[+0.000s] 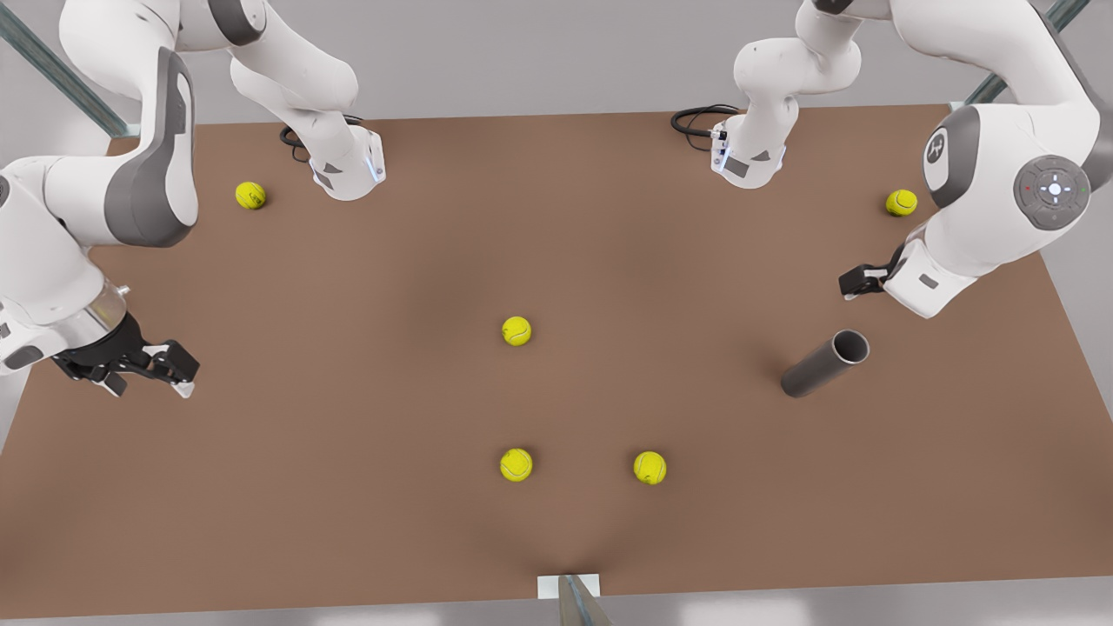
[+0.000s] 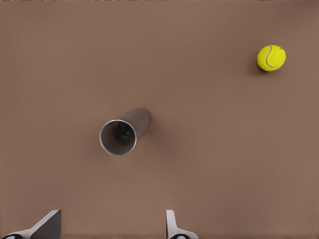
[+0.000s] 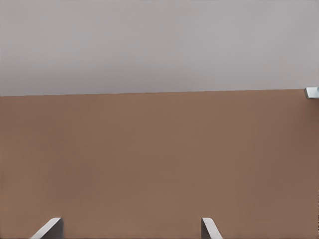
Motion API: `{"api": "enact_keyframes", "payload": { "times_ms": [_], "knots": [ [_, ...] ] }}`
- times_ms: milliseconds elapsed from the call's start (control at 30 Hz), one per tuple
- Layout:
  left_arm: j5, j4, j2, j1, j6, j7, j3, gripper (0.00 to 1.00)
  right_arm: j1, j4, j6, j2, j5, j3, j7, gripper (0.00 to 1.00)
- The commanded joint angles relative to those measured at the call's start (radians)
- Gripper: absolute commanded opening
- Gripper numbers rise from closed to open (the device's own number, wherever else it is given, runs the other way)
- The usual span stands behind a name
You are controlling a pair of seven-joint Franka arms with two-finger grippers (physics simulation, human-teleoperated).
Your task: Put the tennis tube upright
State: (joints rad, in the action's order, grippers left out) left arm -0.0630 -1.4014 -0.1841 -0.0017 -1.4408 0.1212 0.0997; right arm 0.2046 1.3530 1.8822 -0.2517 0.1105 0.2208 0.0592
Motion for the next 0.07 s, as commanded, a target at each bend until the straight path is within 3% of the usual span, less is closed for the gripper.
{"api": "enact_keyframes", "payload": {
  "times_ms": [0,33],
  "knots": [
    [0.000,-0.001,0.000,0.000,0.000,0.000,0.000,1.00,-0.001,0.000,0.000,0.000,0.000,0.000,0.001,1.00],
    [0.000,-0.001,0.000,0.000,0.000,0.000,0.000,1.00,-0.001,0.000,0.000,0.000,0.000,0.000,0.005,1.00]
  ]
}}
